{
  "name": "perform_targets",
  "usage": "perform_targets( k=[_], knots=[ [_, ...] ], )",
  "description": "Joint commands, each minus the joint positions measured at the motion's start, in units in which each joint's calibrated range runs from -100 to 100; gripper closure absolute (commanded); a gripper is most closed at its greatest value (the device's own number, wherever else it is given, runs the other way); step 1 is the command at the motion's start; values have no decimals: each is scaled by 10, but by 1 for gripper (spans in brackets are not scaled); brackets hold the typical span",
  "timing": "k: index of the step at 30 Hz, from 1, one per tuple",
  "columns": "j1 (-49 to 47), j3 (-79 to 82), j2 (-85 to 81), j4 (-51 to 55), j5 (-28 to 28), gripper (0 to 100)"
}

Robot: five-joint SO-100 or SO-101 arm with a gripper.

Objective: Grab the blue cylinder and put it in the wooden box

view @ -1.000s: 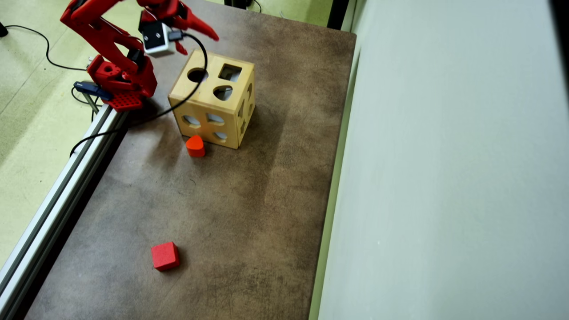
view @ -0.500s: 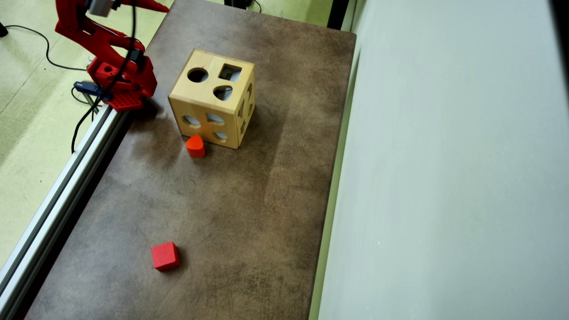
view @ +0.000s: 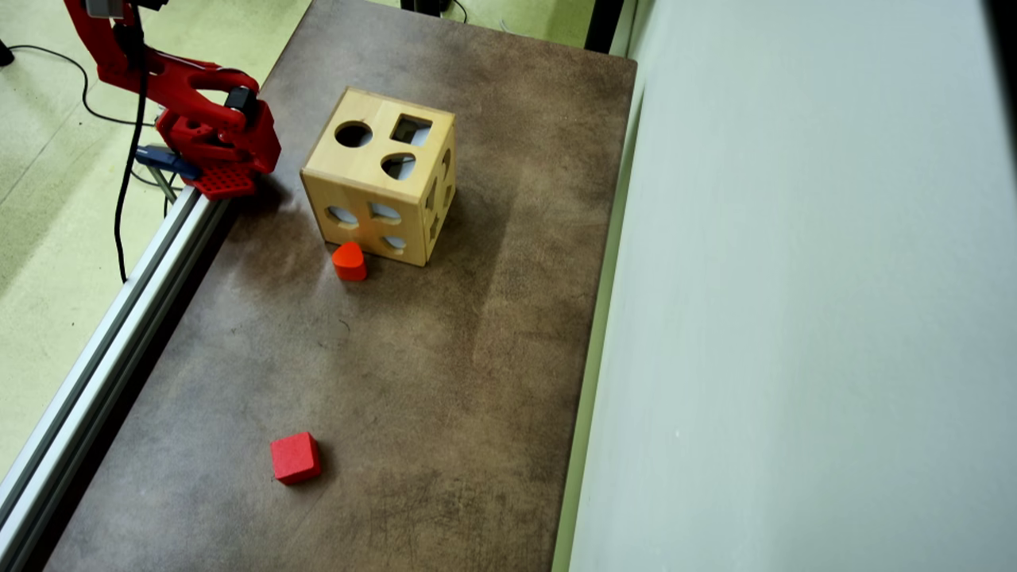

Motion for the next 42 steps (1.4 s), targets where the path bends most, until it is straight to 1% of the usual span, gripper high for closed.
perform_targets(
  k=[1, 7, 9, 12, 14, 23, 42],
  knots=[
    [2, 21, -21, 6, -26, 83],
    [2, 132, -121, 5, -38, 83],
    [2, 165, -162, 5, -39, 87],
    [2, 198, -207, 5, -39, 96],
    [2, 215, -222, 5, -39, 99],
    [2, 330, -298, 4, -39, 98],
    [1, 339, -299, 1, -41, 98]
  ],
)
